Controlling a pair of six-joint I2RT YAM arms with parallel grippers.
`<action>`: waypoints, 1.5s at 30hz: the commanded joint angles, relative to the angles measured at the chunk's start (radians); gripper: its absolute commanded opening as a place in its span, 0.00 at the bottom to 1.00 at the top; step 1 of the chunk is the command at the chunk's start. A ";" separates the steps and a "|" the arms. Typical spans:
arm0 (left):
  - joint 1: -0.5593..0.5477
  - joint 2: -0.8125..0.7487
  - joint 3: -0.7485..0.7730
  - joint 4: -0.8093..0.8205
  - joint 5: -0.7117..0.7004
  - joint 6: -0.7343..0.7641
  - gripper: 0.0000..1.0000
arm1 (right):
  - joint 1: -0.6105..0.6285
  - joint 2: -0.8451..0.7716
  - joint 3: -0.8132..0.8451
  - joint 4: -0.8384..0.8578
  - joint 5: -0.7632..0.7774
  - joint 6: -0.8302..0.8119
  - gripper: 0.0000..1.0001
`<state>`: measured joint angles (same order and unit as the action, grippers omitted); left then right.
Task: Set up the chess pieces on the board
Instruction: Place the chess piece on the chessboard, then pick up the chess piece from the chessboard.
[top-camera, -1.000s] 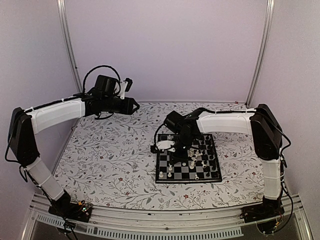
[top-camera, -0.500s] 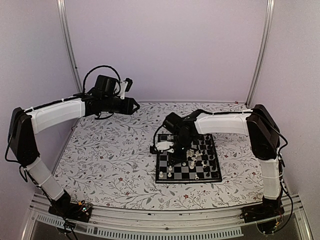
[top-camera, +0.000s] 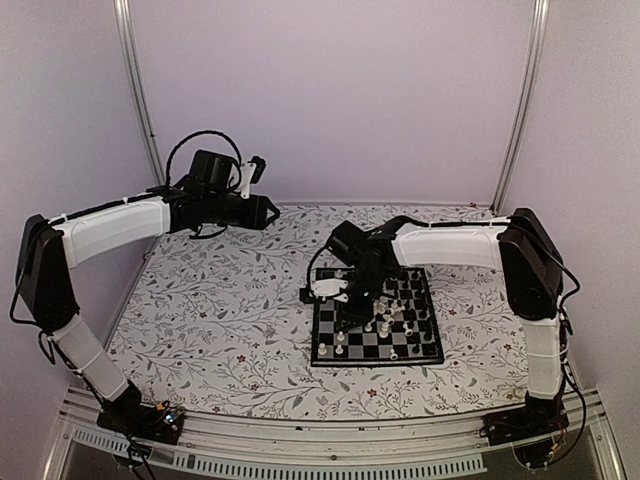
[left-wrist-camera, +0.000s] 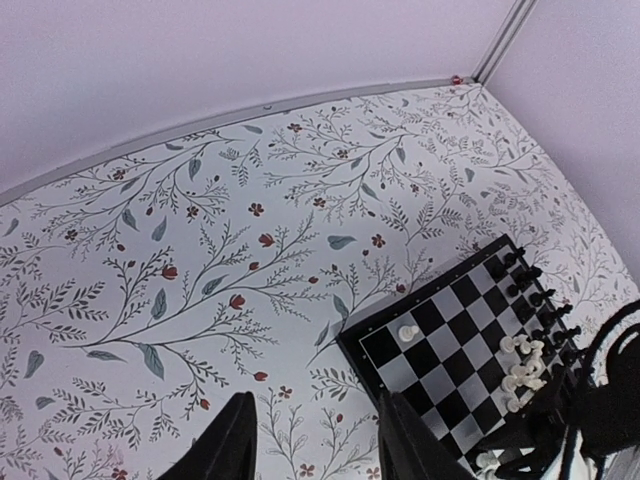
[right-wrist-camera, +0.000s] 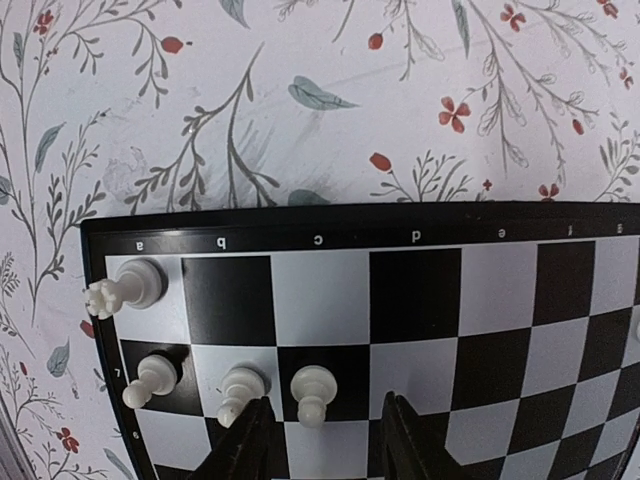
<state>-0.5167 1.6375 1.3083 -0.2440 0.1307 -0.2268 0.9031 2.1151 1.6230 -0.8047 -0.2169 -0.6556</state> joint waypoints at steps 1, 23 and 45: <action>0.002 -0.010 0.013 0.016 0.015 0.047 0.43 | 0.001 -0.125 0.015 0.003 0.006 0.016 0.41; -0.363 0.070 0.043 -0.040 -0.005 0.232 0.37 | -0.189 -0.666 -0.648 0.231 -0.072 0.021 0.36; -0.473 -0.053 -0.137 0.015 -0.194 0.062 0.38 | -0.103 -0.583 -0.765 0.299 0.011 -0.192 0.33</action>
<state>-0.9771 1.6207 1.1835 -0.2504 -0.0265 -0.1497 0.7761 1.4975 0.8684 -0.5491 -0.2737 -0.8120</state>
